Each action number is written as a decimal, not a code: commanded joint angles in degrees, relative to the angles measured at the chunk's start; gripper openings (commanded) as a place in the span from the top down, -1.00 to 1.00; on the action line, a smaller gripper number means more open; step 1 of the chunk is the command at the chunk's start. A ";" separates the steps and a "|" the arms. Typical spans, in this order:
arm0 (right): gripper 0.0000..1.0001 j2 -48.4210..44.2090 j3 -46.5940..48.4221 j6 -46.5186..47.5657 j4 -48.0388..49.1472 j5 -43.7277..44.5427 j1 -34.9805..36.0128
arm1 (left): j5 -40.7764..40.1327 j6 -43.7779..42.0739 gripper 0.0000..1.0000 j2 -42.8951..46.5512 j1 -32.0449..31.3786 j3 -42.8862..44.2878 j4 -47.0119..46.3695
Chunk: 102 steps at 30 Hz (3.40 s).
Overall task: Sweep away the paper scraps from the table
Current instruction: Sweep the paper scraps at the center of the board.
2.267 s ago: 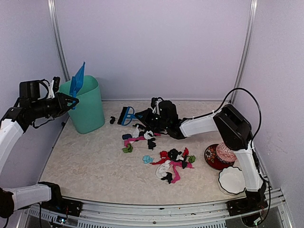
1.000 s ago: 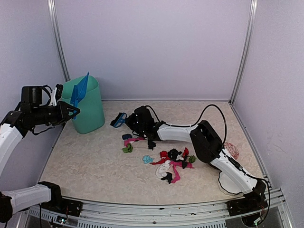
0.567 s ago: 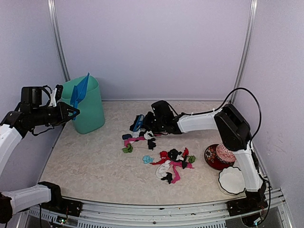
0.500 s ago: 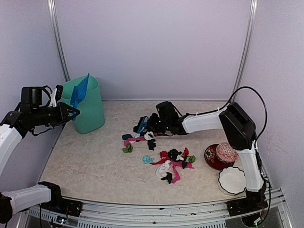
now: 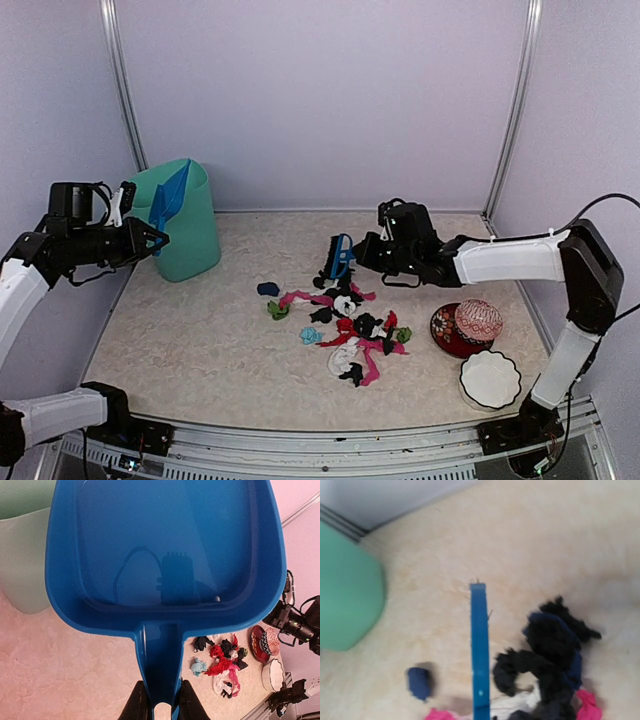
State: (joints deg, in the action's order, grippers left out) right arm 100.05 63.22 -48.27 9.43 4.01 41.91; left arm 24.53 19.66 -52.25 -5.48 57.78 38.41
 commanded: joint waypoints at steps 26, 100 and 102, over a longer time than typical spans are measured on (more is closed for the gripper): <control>1.00 -34.25 -6.34 30.12 -51.86 -15.89 -0.34 | -14.31 -2.26 1.00 -0.69 -23.93 -2.34 -12.50; 1.00 17.93 32.16 9.67 -16.32 -18.12 8.63 | -33.43 0.47 1.00 -5.09 -32.76 -7.48 -11.49; 1.00 21.79 35.36 7.96 -16.28 -17.35 8.99 | -33.64 0.51 1.00 -4.90 -32.77 -7.55 -11.43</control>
State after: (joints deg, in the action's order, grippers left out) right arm 116.38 92.79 -35.22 -10.50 -14.31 49.89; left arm -7.42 19.51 -58.46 -37.93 50.70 26.68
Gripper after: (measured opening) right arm 0.041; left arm 0.154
